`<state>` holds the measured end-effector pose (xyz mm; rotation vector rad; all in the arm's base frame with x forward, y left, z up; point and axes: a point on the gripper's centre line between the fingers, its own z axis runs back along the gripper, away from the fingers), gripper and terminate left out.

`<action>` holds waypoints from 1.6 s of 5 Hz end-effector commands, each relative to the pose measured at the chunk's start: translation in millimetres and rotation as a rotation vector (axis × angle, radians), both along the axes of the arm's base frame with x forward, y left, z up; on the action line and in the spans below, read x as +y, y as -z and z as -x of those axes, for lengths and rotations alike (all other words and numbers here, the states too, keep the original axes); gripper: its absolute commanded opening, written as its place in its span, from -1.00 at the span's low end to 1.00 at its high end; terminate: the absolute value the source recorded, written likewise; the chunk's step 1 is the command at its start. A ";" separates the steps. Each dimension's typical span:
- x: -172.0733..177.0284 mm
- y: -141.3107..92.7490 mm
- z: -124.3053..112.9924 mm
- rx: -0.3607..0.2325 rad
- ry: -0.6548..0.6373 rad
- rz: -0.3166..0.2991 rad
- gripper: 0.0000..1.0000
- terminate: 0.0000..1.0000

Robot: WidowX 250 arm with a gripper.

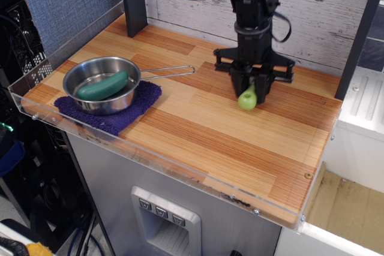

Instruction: Place the green spatula above the silver pot.

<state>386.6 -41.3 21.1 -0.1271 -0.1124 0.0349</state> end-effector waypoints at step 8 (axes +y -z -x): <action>206.9 -55.3 -5.4 0.046 0.032 -0.234 -1.00 -1.00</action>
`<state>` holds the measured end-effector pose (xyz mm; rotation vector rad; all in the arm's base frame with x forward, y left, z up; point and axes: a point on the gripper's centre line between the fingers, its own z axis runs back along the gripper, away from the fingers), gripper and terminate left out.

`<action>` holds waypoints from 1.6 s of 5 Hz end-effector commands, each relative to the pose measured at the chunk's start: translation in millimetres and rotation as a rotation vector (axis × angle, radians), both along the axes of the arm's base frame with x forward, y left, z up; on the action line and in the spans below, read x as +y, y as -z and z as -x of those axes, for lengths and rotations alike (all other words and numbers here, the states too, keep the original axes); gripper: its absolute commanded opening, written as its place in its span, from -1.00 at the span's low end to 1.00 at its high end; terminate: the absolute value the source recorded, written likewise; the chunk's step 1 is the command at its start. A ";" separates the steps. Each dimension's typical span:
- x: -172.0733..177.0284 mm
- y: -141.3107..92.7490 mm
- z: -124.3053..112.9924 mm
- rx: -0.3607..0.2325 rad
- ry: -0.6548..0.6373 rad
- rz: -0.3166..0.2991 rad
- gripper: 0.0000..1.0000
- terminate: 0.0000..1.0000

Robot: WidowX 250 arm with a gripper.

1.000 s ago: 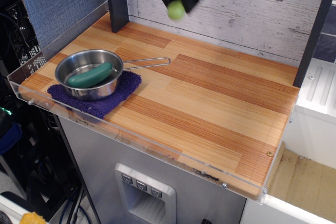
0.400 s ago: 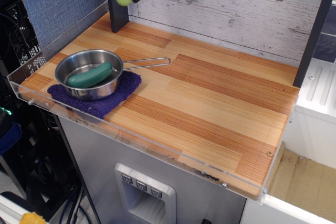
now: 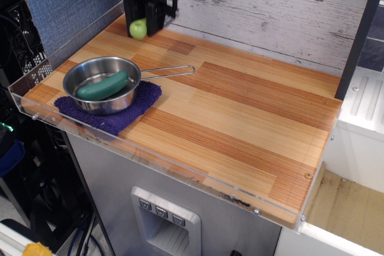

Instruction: Place the green spatula above the silver pot.

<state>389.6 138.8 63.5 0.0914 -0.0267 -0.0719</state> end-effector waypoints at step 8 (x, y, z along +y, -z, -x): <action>8.8 -9.9 0.4 -0.027 -0.071 0.095 1.00 -1.00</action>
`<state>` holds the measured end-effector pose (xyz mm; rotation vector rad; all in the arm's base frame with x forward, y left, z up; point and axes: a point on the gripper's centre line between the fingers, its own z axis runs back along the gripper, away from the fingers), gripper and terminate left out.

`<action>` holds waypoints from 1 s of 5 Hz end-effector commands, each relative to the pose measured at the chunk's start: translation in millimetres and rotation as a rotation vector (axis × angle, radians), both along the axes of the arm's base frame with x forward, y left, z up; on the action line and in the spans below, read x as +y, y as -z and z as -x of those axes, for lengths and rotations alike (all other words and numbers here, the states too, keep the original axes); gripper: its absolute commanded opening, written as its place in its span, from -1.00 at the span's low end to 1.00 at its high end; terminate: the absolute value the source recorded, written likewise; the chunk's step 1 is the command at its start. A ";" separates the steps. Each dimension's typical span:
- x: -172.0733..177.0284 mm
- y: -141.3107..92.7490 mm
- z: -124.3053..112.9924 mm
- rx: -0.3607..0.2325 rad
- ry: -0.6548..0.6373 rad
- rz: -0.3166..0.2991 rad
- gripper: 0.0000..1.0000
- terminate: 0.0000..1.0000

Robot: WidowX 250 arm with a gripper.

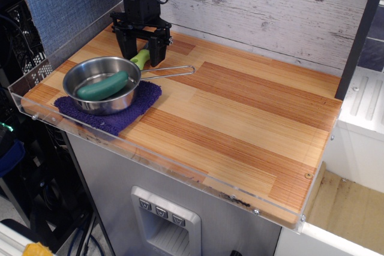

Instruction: Place the green spatula above the silver pot.

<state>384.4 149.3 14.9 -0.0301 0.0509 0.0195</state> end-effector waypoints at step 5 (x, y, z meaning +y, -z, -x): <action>-27.0 -176.5 40.1 -0.290 0.045 -0.043 1.00 -1.00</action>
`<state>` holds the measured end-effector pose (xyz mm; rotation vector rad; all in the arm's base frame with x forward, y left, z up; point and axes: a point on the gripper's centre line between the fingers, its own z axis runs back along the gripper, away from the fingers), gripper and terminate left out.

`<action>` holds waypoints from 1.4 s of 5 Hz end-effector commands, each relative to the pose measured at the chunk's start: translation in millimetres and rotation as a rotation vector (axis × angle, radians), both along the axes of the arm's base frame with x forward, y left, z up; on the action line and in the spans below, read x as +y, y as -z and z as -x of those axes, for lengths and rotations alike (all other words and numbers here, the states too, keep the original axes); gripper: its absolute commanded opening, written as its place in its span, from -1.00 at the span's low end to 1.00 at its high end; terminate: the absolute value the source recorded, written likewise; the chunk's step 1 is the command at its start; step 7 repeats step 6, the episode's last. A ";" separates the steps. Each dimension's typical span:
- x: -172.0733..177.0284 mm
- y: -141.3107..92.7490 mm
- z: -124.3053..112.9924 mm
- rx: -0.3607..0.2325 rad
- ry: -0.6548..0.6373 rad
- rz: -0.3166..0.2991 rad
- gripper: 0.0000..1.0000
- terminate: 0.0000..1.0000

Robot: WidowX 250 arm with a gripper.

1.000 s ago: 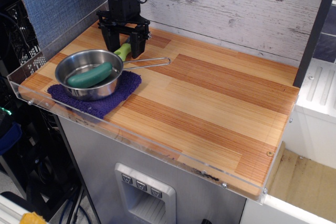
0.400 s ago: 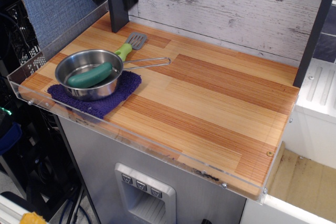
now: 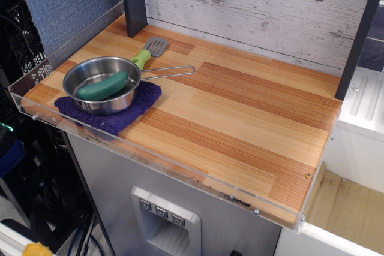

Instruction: Place the green spatula above the silver pot.

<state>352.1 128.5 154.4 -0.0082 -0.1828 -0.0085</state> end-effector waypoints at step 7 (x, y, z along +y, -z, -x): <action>-6.2 -37.0 7.9 -0.056 0.018 -0.021 1.00 1.00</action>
